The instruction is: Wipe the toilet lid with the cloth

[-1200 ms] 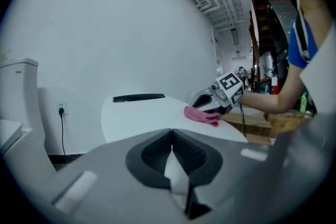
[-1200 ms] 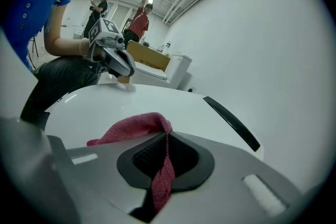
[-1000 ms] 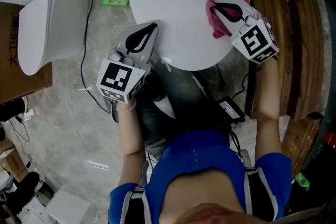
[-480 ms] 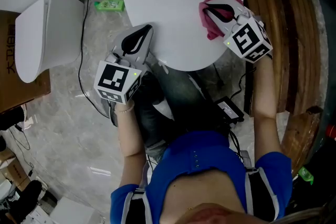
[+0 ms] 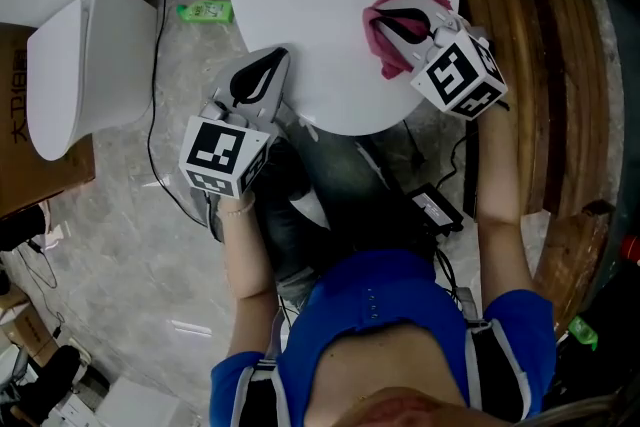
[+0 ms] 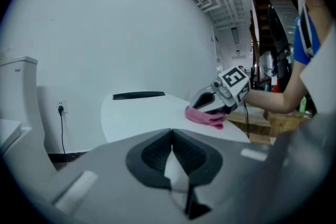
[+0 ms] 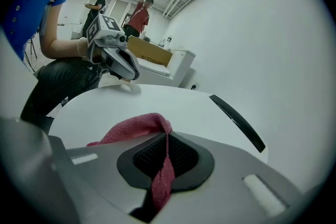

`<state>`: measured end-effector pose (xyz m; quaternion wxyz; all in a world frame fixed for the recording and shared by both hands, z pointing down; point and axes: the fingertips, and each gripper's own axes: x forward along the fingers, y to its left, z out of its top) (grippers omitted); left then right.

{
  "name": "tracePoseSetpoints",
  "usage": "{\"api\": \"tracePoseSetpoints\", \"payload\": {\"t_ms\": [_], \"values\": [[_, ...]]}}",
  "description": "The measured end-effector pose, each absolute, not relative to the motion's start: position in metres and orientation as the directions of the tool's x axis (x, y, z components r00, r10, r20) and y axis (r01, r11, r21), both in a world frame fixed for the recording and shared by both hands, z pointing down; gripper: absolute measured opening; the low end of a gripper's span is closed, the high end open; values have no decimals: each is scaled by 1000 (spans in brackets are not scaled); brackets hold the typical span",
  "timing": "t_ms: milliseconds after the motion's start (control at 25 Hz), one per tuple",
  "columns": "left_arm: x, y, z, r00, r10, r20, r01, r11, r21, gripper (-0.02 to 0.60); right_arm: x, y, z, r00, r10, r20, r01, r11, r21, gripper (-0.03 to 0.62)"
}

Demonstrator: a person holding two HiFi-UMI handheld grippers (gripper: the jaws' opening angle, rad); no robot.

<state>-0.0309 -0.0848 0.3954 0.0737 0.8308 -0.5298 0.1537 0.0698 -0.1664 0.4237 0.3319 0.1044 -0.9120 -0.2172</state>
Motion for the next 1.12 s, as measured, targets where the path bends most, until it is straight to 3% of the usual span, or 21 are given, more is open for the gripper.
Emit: {"api": "tracePoseSetpoints", "payload": {"t_ms": [1120], "values": [[-26, -88, 399, 392, -847, 359, -899, -436, -48, 2, 40, -156, 421, -764, -282, 580, 32, 882, 471, 9]]}}
